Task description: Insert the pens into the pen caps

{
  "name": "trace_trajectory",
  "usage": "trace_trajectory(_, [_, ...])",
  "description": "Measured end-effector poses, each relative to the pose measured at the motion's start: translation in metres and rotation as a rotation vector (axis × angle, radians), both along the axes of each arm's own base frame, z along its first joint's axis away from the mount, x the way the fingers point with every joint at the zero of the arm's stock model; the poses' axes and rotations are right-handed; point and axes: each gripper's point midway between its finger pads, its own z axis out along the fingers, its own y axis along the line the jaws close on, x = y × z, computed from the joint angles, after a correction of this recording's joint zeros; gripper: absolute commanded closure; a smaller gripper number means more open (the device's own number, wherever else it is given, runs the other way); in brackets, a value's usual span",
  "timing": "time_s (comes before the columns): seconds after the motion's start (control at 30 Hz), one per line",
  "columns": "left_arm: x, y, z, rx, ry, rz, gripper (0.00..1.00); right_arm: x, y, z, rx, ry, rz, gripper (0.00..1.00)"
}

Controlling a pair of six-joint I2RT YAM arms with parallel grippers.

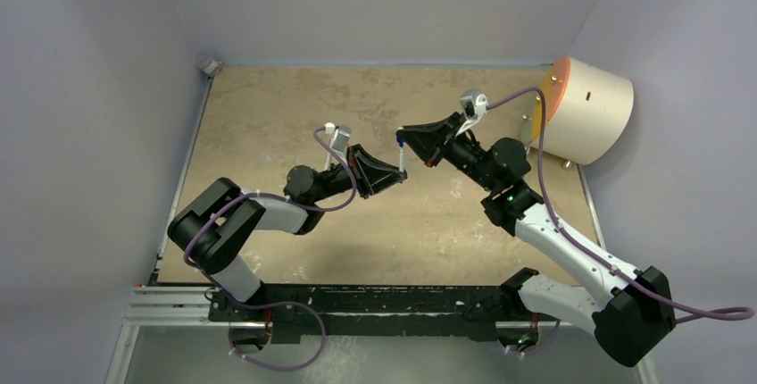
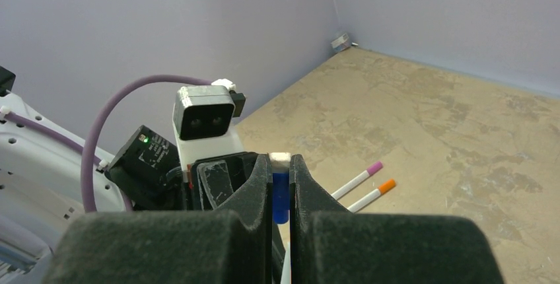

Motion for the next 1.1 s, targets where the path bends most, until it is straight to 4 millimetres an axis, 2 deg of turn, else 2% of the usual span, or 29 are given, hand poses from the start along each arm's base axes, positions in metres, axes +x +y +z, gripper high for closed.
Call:
trace_trajectory(0.2, [-0.003, 0.002, 0.009, -0.012, -0.029, 0.000, 1.00, 0.001, 0.001, -0.004, -0.003, 0.006, 0.003, 1.00])
trace_trajectory(0.8, [0.001, 0.003, 0.012, -0.018, -0.049, 0.025, 1.00, 0.000, 0.004, -0.011, -0.005, 0.026, 0.022, 1.00])
trace_trajectory(1.1, [0.007, 0.007, 0.023, 0.026, -0.142, 0.095, 1.00, -0.002, 0.004, -0.001, 0.039, 0.004, 0.028, 1.00])
